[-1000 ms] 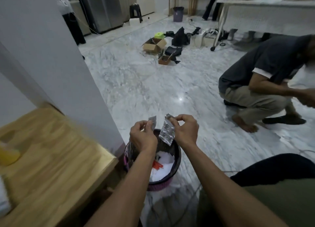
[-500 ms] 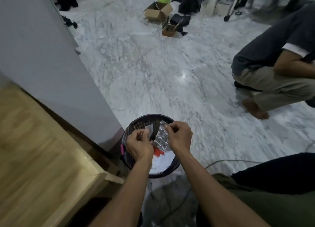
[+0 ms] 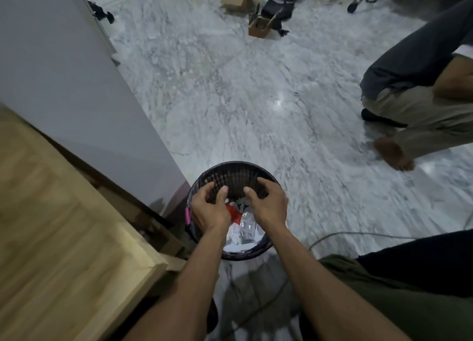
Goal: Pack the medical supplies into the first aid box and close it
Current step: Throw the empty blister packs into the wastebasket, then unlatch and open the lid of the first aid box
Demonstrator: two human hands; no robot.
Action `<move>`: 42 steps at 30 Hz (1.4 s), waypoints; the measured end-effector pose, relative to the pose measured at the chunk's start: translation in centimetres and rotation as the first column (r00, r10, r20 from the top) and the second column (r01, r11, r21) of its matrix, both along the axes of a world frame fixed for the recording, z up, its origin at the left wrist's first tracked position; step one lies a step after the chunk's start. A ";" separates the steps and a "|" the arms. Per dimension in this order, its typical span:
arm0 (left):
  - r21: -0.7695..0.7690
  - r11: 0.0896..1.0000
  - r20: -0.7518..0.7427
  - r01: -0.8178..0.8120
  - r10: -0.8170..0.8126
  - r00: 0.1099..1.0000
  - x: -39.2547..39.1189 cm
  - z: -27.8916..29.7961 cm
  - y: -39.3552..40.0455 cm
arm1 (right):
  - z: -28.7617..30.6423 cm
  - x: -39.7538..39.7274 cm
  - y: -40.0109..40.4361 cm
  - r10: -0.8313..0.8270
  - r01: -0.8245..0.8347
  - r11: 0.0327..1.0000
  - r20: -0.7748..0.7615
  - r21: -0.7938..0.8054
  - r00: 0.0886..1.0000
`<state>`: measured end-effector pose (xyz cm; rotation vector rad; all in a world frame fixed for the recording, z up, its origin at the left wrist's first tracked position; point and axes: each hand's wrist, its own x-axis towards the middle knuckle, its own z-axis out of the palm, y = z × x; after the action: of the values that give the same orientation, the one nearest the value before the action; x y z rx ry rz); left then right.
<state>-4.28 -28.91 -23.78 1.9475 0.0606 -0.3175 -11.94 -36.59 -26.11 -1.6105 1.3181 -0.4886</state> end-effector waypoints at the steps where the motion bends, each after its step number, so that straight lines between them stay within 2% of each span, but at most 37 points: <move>1: -0.005 1.000 -0.002 0.006 -0.006 1.000 -0.1 0.3 0.2 | 0.2 -0.1 0.1 -0.003 0.003 1.000 0.009 0.000 1.000; 5: -0.039 0.999 -0.018 0.032 -0.033 0.999 -0.7 2.3 0.7 | 2.1 -0.9 0.4 -0.017 0.018 0.999 0.036 -0.027 0.999; 9: -0.054 0.995 0.041 0.079 -0.077 0.996 -2.2 6.0 1.2 | 6.0 -2.2 0.4 -0.017 0.023 0.997 0.092 -0.070 0.996; 12: -0.120 0.986 0.078 0.117 -0.108 0.991 -3.8 9.7 1.7 | 9.7 -3.3 0.9 -0.031 0.049 0.993 0.164 -0.108 0.986; 18: -0.237 0.953 0.234 0.188 -0.132 0.963 -6.2 17.8 4.6 | 18.5 -6.4 2.9 -0.025 0.085 0.982 0.327 -0.168 0.945; 25: -0.309 0.931 0.400 0.193 -0.056 0.915 -6.2 25.1 11.7 | 26.7 -7.2 8.8 0.067 0.049 0.975 0.492 -0.219 0.868; 34: -0.371 0.927 0.507 0.050 0.157 0.848 -4.3 28.9 24.3 | 31.7 -3.2 19.3 0.319 -0.223 0.947 0.598 -0.231 0.735; 42: -0.322 0.923 0.541 -0.211 0.363 0.758 -2.2 28.6 35.7 | 30.7 2.5 28.6 0.555 -0.506 0.820 0.585 -0.267 0.591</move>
<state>-6.48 6.80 4.83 1.6783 -0.0844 0.4867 -9.46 -7.97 4.61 -1.5884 0.2594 -0.6357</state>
